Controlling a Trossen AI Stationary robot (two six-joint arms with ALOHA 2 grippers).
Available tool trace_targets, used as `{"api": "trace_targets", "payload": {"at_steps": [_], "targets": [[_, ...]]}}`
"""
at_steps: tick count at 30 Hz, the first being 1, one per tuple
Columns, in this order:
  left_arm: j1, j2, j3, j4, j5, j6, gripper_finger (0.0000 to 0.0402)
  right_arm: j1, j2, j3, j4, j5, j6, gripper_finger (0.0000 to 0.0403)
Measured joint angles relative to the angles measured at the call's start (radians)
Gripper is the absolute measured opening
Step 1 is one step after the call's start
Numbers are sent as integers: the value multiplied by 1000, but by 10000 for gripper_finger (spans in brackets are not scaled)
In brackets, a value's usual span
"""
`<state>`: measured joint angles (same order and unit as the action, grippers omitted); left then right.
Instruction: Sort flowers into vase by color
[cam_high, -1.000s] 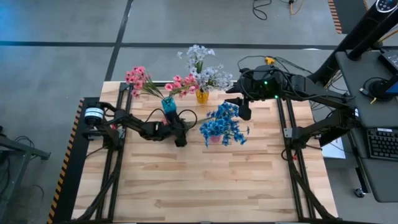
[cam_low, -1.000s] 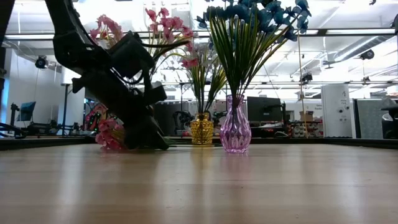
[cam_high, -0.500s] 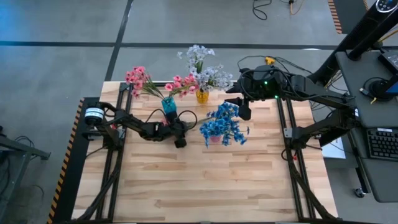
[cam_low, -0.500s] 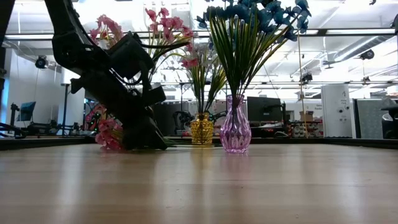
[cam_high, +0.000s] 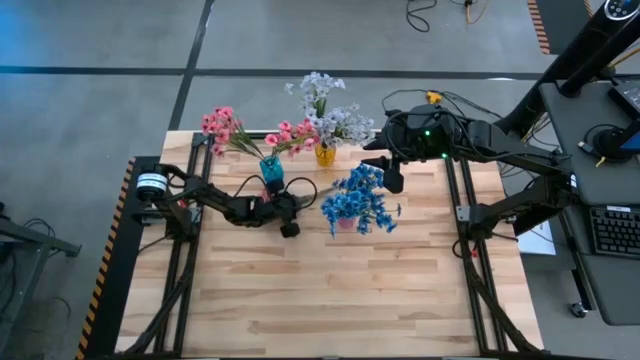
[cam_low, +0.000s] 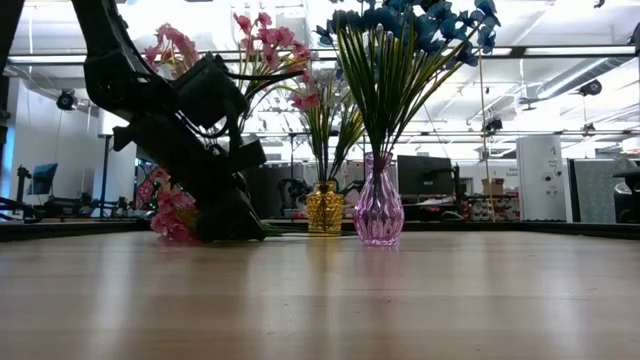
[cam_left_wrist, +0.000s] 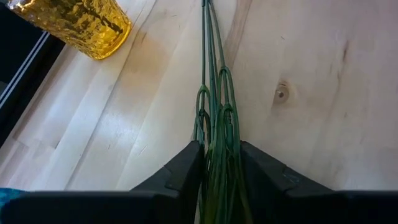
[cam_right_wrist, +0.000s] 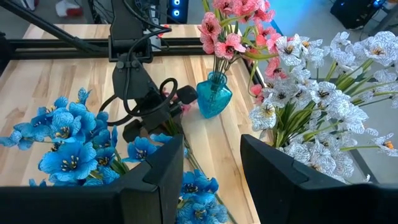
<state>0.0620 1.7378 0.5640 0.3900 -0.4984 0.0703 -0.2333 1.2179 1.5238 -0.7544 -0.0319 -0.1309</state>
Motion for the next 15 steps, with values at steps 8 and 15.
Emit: {"api": "trace_targets", "payload": {"at_steps": [8,15], "targets": [[-18,-12,0,-22,1,-13,78,0,0,0,-9,0,3,151],[-31,-87,0,-143,0,-46,77,0,0,0,-10,0,8,151]]}}
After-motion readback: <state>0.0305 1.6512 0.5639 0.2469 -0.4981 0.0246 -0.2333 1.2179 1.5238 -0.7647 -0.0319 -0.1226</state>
